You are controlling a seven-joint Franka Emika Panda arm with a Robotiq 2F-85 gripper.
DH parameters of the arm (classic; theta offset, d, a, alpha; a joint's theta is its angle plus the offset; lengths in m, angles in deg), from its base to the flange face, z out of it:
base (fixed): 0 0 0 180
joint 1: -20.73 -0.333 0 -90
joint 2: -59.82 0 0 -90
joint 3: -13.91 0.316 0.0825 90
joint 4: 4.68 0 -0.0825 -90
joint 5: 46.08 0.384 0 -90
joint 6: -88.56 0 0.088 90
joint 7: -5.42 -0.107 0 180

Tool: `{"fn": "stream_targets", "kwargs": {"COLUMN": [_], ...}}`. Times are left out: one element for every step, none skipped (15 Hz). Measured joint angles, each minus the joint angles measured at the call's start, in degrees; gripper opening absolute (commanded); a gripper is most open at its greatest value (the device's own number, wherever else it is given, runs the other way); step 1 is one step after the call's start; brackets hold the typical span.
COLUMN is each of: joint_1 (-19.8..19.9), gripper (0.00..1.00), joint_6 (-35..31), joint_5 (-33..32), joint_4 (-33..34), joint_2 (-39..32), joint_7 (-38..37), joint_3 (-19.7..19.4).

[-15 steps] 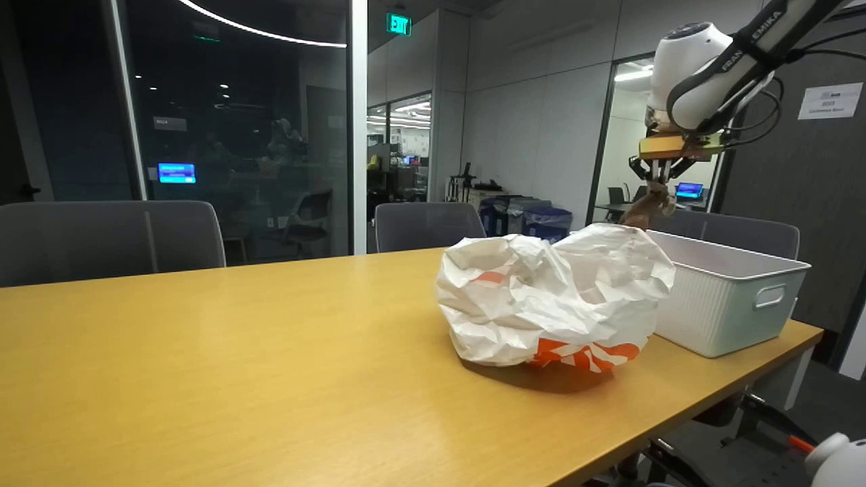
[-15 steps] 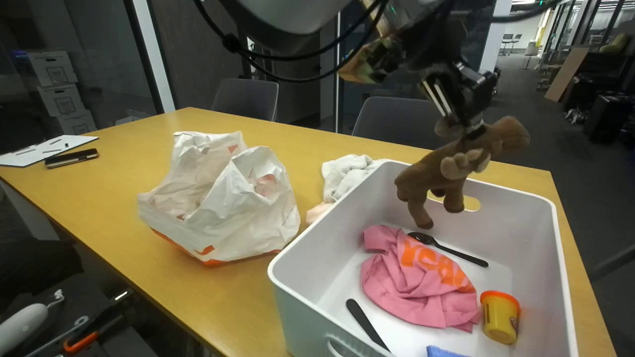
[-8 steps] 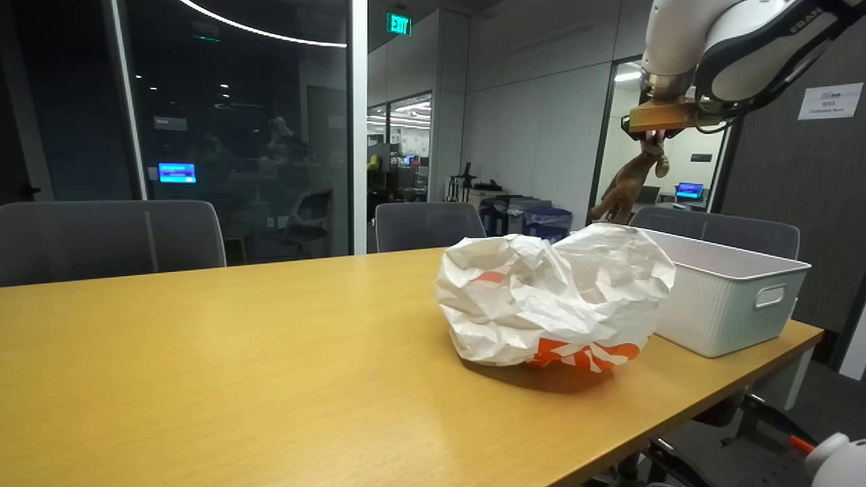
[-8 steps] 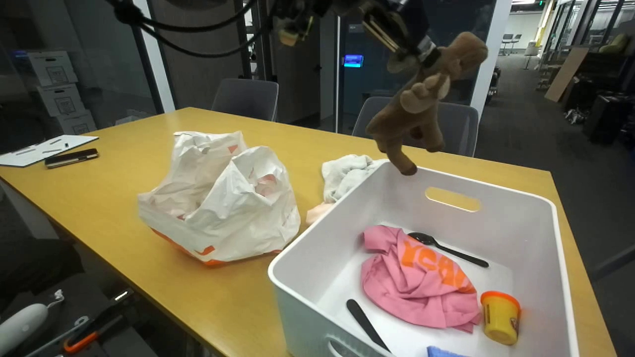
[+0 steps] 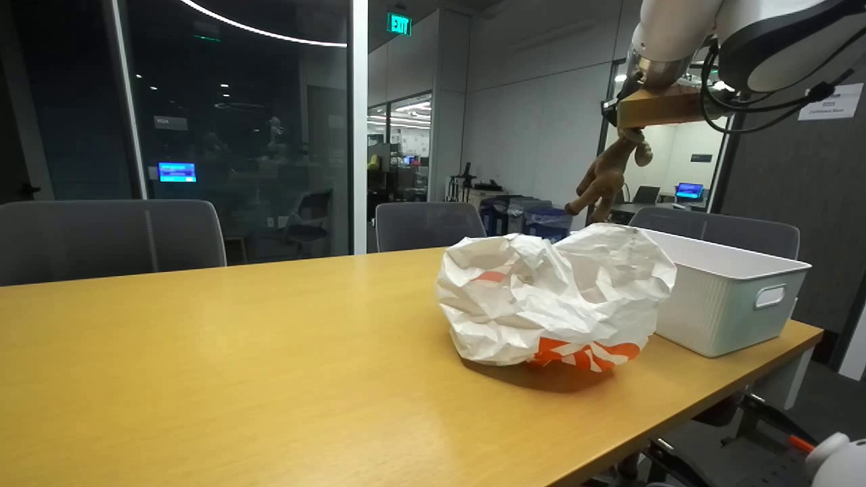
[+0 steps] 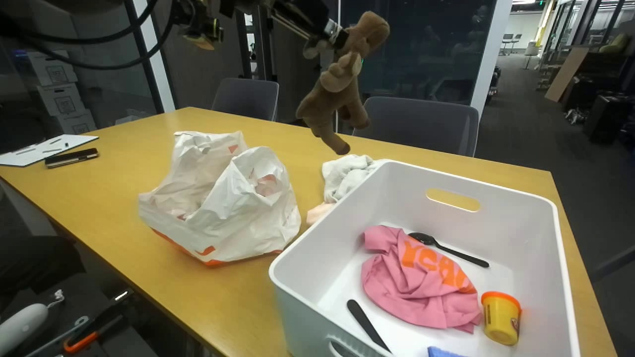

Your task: Put the white towel and the peach shirt on the table, the moose toy and the yellow container in the plastic bag

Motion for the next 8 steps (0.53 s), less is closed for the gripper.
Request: {"fn": "stream_targets", "kwargs": {"joint_1": [-1.10, -2.25, -3.35, -4.11, -4.50, -4.63, -4.67, -4.68], "gripper": [0.04, 0.04, 0.04, 0.04, 0.04, 0.04, 0.04, 0.04], "joint_6": [-0.21, -0.75, -1.64, -2.77, -3.89, -5.08, -6.14, -7.21], "joint_5": [0.49, 1.60, 2.69, 3.12, 3.18, 3.18, 2.39, 1.65], "joint_4": [-1.06, -2.05, -2.88, -3.52, -3.98, -4.35, -4.53, -4.66], "joint_2": [1.02, 1.87, 2.64, 3.29, 3.90, 4.45, 4.93, 5.34], "joint_7": [0.94, 2.96, 5.40, 7.57, 9.52, 11.35, 12.67, 13.43], "joint_3": [-0.08, -0.36, -0.81, -1.22, -1.43, -1.54, -1.61, -1.71]}}
